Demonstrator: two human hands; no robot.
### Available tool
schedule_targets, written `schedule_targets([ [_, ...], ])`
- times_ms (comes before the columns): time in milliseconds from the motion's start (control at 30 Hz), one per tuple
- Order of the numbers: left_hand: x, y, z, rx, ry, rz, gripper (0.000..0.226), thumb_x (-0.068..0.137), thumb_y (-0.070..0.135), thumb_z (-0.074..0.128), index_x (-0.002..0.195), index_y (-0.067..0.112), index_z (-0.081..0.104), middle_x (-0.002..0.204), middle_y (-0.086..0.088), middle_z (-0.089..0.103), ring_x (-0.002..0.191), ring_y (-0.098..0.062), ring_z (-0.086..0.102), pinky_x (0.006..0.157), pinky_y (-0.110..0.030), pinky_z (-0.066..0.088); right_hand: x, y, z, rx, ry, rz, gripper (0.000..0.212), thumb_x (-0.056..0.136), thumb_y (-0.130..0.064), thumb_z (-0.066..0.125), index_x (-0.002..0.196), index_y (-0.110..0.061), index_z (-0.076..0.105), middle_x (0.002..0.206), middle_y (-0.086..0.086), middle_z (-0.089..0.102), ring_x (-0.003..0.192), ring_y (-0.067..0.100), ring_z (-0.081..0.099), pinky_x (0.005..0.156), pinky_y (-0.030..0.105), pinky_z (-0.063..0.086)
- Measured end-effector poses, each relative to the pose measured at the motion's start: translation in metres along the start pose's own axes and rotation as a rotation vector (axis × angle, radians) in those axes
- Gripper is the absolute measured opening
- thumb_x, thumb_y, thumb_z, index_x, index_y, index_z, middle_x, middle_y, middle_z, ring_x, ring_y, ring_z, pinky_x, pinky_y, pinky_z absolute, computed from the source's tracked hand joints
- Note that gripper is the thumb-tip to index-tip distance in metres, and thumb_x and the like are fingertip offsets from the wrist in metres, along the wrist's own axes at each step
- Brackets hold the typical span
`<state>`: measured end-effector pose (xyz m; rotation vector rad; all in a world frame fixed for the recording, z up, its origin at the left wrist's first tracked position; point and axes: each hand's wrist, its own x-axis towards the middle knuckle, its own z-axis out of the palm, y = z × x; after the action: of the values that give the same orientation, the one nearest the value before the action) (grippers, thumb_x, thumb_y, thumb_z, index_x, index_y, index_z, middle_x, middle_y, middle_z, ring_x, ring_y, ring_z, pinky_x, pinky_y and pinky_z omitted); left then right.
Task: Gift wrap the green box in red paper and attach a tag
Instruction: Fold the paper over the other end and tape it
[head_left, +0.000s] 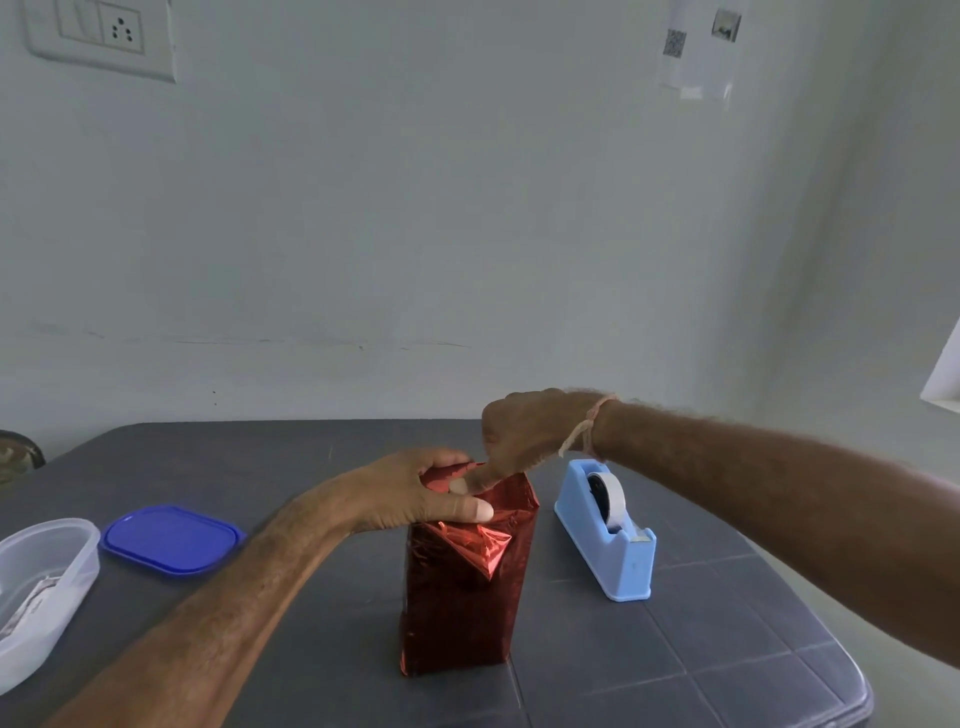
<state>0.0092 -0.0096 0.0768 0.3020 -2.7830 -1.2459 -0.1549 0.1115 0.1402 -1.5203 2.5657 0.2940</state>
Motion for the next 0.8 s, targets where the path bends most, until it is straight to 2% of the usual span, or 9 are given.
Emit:
schedule_targets([
  [100, -0.002, 0.004, 0.001, 0.007, 0.002, -0.007, 0.059, 0.077, 0.058, 0.078, 0.130, 0.035, 0.063, 0.120, 0.015, 0.066, 0.111, -0.005, 0.062, 0.100, -0.028, 0.049, -0.026, -0.018, -0.010, 0.137, -0.044, -0.057, 0.067, 0.079, -0.076, 0.067, 0.090, -0.010, 0.072, 0.076, 0.001, 0.071, 0.069, 0.015, 0.065, 0.067, 0.031, 0.058],
  [233, -0.001, 0.007, 0.001, -0.002, -0.010, -0.040, 0.054, 0.082, 0.051, 0.077, 0.129, 0.035, 0.056, 0.115, 0.021, 0.060, 0.105, 0.002, 0.058, 0.087, -0.016, 0.047, -0.020, -0.001, -0.003, 0.266, -0.054, -0.082, 0.039, 0.093, -0.047, 0.071, 0.106, -0.010, 0.073, 0.088, -0.004, 0.073, 0.074, 0.006, 0.069, 0.062, 0.023, 0.057],
  [300, 0.000, 0.006, 0.001, -0.006, 0.000, -0.043, 0.071, 0.079, 0.053, 0.078, 0.142, 0.035, 0.049, 0.118, 0.023, 0.056, 0.109, 0.002, 0.057, 0.089, -0.016, 0.044, -0.019, 0.002, -0.006, 0.282, -0.063, -0.113, 0.029, 0.097, -0.036, 0.068, 0.110, -0.010, 0.072, 0.097, 0.001, 0.075, 0.076, 0.006, 0.069, 0.064, 0.023, 0.058],
  [367, 0.000, 0.004, 0.001, 0.001, 0.003, -0.041, 0.072, 0.077, 0.056, 0.077, 0.141, 0.035, 0.050, 0.121, 0.022, 0.057, 0.110, 0.000, 0.057, 0.092, -0.018, 0.045, -0.016, 0.004, -0.005, 0.338, -0.054, -0.136, 0.037, 0.097, -0.044, 0.067, 0.107, -0.009, 0.073, 0.099, 0.003, 0.077, 0.080, 0.009, 0.072, 0.069, 0.026, 0.061],
  [467, -0.001, 0.003, 0.000, 0.008, 0.004, -0.028, 0.050, 0.081, 0.053, 0.077, 0.125, 0.037, 0.060, 0.117, 0.025, 0.059, 0.109, 0.003, 0.056, 0.087, -0.015, 0.042, -0.011, -0.004, 0.005, 0.299, -0.010, -0.088, 0.067, 0.081, -0.080, 0.060, 0.088, -0.014, 0.075, 0.086, -0.001, 0.078, 0.082, 0.013, 0.075, 0.073, 0.032, 0.064],
  [533, 0.000, 0.001, 0.001, 0.006, -0.006, -0.019, 0.051, 0.080, 0.056, 0.076, 0.126, 0.038, 0.062, 0.123, 0.021, 0.062, 0.116, -0.001, 0.057, 0.097, -0.023, 0.044, -0.007, -0.005, 0.012, 0.253, 0.044, -0.057, 0.077, 0.072, -0.089, 0.058, 0.085, -0.016, 0.074, 0.084, 0.001, 0.078, 0.082, 0.017, 0.076, 0.075, 0.036, 0.063],
  [600, 0.001, 0.001, 0.001, 0.005, -0.015, -0.023, 0.052, 0.079, 0.057, 0.076, 0.126, 0.040, 0.062, 0.125, 0.018, 0.064, 0.117, -0.002, 0.058, 0.101, -0.028, 0.045, -0.005, -0.004, 0.015, 0.280, 0.058, -0.052, 0.077, 0.072, -0.089, 0.058, 0.087, -0.016, 0.075, 0.084, 0.002, 0.079, 0.082, 0.018, 0.076, 0.077, 0.037, 0.063],
  [733, 0.000, 0.003, 0.001, -0.020, -0.016, -0.017, 0.041, 0.082, 0.051, 0.077, 0.119, 0.041, 0.062, 0.113, 0.016, 0.068, 0.104, -0.002, 0.065, 0.090, -0.023, 0.051, -0.007, 0.001, 0.015, 0.403, 0.056, -0.063, 0.062, 0.085, -0.075, 0.061, 0.087, -0.014, 0.073, 0.087, 0.002, 0.077, 0.082, 0.016, 0.074, 0.071, 0.032, 0.062],
  [800, 0.000, 0.001, 0.002, -0.030, -0.005, -0.012, 0.044, 0.079, 0.055, 0.080, 0.118, 0.040, 0.064, 0.112, 0.013, 0.070, 0.103, -0.006, 0.068, 0.095, -0.030, 0.055, -0.011, 0.004, 0.021, 0.483, 0.060, -0.067, 0.057, 0.085, -0.072, 0.064, 0.087, -0.016, 0.069, 0.086, -0.002, 0.075, 0.077, 0.013, 0.071, 0.067, 0.028, 0.059],
])
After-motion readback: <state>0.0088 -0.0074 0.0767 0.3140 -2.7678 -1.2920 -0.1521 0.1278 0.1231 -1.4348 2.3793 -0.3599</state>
